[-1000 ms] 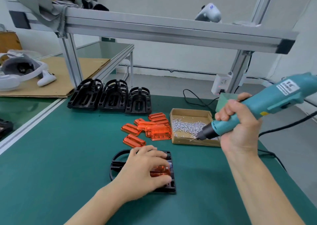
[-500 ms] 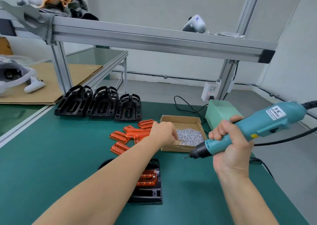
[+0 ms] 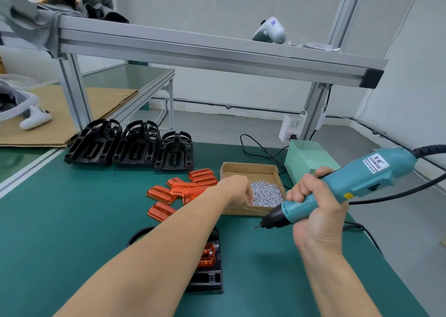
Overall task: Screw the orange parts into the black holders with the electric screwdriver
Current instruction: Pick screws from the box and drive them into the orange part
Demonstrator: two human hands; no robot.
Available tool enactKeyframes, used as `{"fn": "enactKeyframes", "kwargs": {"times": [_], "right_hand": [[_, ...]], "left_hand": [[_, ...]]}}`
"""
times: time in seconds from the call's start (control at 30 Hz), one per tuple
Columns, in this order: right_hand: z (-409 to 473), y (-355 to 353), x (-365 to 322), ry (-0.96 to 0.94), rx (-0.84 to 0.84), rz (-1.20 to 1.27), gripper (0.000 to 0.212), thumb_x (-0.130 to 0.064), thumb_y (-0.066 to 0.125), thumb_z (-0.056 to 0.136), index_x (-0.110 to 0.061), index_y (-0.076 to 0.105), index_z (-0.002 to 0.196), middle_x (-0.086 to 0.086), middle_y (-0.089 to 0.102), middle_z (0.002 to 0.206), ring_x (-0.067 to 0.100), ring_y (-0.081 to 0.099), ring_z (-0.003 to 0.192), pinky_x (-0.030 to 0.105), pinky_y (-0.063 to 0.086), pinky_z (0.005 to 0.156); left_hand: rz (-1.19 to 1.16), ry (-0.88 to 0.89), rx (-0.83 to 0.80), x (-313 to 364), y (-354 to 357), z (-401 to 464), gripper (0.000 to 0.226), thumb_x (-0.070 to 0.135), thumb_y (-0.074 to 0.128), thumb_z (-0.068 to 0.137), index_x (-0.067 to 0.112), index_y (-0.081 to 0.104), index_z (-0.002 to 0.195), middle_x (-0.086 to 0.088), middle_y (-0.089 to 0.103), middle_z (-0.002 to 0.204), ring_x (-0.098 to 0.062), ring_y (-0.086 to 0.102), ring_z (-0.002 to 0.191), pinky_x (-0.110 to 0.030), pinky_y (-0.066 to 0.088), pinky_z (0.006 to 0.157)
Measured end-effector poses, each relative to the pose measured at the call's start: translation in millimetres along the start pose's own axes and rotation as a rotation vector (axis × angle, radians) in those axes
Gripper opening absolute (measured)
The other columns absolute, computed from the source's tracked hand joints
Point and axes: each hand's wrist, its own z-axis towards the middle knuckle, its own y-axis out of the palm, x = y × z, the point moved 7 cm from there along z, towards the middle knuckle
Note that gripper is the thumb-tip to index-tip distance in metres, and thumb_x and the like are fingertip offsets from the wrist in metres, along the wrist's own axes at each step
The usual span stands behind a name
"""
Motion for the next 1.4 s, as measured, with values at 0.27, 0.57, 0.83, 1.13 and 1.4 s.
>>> {"fn": "enactKeyframes", "kwargs": {"times": [0.27,0.57,0.83,1.13,1.4], "right_hand": [[-4.2,0.8,6.6,0.023,-0.005,-0.009,0.028,-0.001,0.056,0.072,-0.028,0.057,0.065,-0.003,0.037,0.051,0.013,0.038,0.042,0.024,0.039,0.047],[-5.8,0.1,7.3,0.035,-0.028,-0.023,0.025,-0.003,0.057,0.072,-0.027,0.056,0.065,-0.004,0.039,0.049,0.013,0.040,0.042,0.023,0.040,0.047],[-6.3,1.1,7.7,0.037,-0.019,-0.017,0.023,-0.001,0.057,0.071,-0.024,0.055,0.069,-0.003,0.040,0.050,0.013,0.040,0.042,0.023,0.039,0.046],[-6.1,-2.8,1.4,0.034,-0.003,-0.013,0.025,-0.001,0.057,0.071,-0.026,0.056,0.065,-0.003,0.038,0.050,0.013,0.039,0.042,0.024,0.040,0.047],[-12.4,2.3,-5.9,0.029,-0.013,0.038,0.023,-0.001,0.055,0.073,-0.024,0.054,0.071,-0.004,0.037,0.052,0.012,0.037,0.043,0.023,0.037,0.049]], "left_hand": [[0.176,0.036,-0.036,2.6,3.3,0.0,0.015,0.013,0.054,0.093,0.009,0.067,0.098,-0.007,0.066,0.105,-0.021,0.053,0.087,-0.032,0.045,0.079],[0.059,0.011,-0.093,-3.3,1.5,-2.1,0.012,0.017,0.059,0.091,0.008,0.067,0.091,-0.005,0.066,0.100,-0.019,0.056,0.088,-0.029,0.046,0.080],[0.121,-0.013,-0.099,0.4,0.0,-3.0,0.022,0.012,0.056,0.093,0.005,0.065,0.111,-0.010,0.064,0.116,-0.025,0.056,0.101,-0.033,0.046,0.088],[-0.561,-0.021,0.255,-13.1,-18.8,-33.5,0.015,0.001,0.068,0.075,0.014,0.065,0.069,0.004,0.065,0.063,-0.006,0.056,0.056,-0.016,0.045,0.054],[-1.195,-0.004,0.302,-25.4,-11.1,-96.2,0.020,-0.004,0.057,0.089,0.010,0.072,0.091,-0.007,0.071,0.076,-0.011,0.063,0.063,-0.019,0.052,0.060]]}}
